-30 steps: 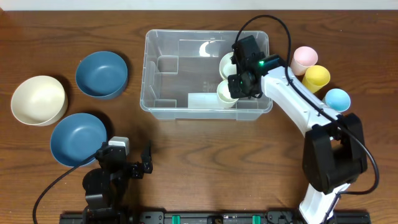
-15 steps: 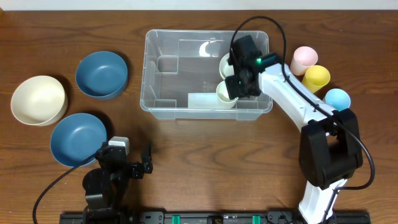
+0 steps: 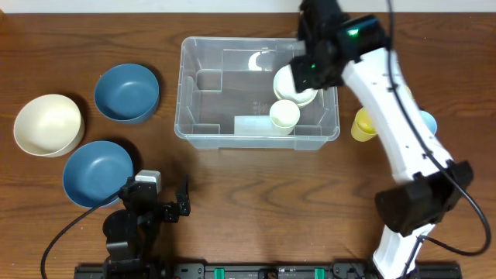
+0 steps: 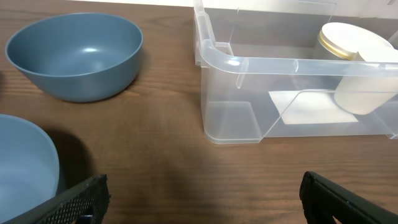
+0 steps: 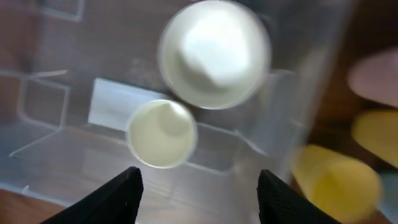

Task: Pack container
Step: 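Raise the right gripper out of the bin toward the cups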

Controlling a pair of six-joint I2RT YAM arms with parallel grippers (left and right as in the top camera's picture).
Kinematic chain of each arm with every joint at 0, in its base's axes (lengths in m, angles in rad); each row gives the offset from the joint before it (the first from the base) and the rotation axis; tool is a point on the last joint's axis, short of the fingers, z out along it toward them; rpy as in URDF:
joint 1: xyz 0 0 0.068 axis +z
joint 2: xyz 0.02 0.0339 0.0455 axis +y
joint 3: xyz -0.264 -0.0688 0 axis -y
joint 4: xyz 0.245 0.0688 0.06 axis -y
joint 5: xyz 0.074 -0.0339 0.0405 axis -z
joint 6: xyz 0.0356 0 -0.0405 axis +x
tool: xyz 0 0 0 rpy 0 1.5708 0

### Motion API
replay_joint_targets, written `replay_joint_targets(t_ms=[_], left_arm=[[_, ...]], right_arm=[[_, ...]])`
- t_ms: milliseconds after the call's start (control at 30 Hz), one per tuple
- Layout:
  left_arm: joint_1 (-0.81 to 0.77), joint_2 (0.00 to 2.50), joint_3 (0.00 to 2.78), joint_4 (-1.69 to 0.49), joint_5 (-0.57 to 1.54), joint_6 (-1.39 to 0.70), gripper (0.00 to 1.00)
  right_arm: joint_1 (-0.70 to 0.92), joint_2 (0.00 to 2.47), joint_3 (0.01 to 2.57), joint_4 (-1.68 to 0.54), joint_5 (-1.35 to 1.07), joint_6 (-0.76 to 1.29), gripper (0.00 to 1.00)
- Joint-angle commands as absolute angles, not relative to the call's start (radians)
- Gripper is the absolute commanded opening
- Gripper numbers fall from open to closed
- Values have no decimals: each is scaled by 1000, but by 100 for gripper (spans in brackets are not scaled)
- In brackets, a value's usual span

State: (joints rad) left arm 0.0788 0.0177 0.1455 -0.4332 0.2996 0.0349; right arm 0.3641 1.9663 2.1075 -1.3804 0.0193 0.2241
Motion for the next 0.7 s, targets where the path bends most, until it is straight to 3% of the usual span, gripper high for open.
replay_joint_targets(t_ms=[0,300,667], left_arm=[[85,17,126,-435,295,52,98],[85,17,126,-435,295,52,98],[85,17,126,-435,295,52,98]], right_arm=[[249,1922,2138,-1422,81,311,62],[-36,1922,2055,-1471,48,282,61],[-181,1923,1731,-1136,44,262,60]])
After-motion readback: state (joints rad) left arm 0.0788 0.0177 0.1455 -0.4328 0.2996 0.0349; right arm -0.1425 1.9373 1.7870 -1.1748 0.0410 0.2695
